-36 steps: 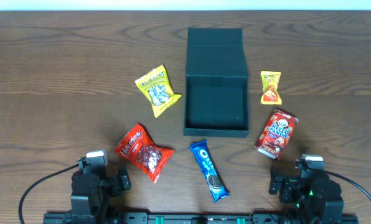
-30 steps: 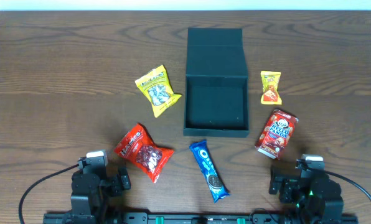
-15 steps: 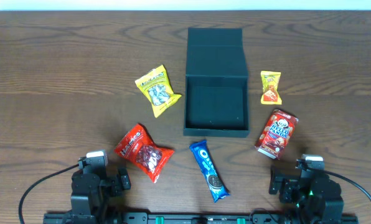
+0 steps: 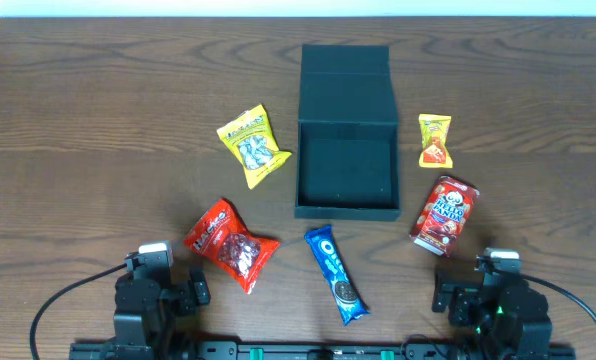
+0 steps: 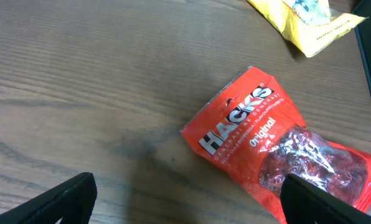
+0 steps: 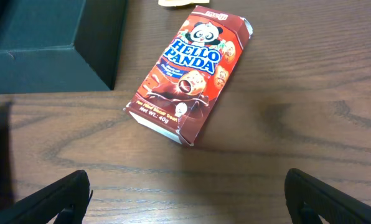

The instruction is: Pack container

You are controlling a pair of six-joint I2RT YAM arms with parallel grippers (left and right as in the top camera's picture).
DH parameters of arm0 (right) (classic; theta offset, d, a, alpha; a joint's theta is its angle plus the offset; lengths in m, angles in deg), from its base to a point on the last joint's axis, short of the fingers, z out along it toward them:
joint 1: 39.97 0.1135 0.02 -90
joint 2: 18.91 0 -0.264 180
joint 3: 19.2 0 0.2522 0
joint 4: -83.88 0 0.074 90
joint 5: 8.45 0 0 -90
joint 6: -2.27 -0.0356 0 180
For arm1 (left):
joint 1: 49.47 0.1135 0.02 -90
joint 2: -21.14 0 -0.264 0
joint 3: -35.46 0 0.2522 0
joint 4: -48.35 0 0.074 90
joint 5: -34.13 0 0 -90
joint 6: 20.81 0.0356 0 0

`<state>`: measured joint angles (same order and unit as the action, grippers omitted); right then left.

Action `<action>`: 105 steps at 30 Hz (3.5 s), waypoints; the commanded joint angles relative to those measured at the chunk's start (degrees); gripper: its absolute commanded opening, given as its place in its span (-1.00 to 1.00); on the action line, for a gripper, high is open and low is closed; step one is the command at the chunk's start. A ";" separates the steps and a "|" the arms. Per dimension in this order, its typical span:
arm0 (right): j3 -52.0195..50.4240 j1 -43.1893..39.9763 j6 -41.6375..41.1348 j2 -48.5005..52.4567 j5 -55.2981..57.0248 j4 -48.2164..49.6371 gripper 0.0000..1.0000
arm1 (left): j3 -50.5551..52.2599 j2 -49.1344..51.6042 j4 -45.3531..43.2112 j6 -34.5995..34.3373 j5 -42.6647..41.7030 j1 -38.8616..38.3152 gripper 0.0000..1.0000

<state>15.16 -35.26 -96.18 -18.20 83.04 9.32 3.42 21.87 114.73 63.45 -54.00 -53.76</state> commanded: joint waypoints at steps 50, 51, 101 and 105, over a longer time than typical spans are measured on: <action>-0.22 -0.39 0.83 -0.33 -0.02 -0.26 0.98 | 2.45 -0.52 1.18 2.10 2.12 -0.22 0.91; -0.22 -0.39 0.83 -0.33 -0.02 -0.26 0.99 | 2.45 -0.52 1.16 2.36 3.19 -0.22 0.91; -0.22 -0.39 0.83 -0.33 -0.02 -0.26 0.99 | -81.72 110.16 1.38 -26.51 -17.77 -10.73 0.91; -0.22 -0.39 0.83 -0.33 -0.02 -0.26 0.99 | -81.72 114.86 1.75 -26.64 -17.73 -9.53 0.91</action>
<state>15.10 -35.26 -96.18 -18.24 83.02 9.37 -77.30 134.19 115.96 38.62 -73.01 -64.21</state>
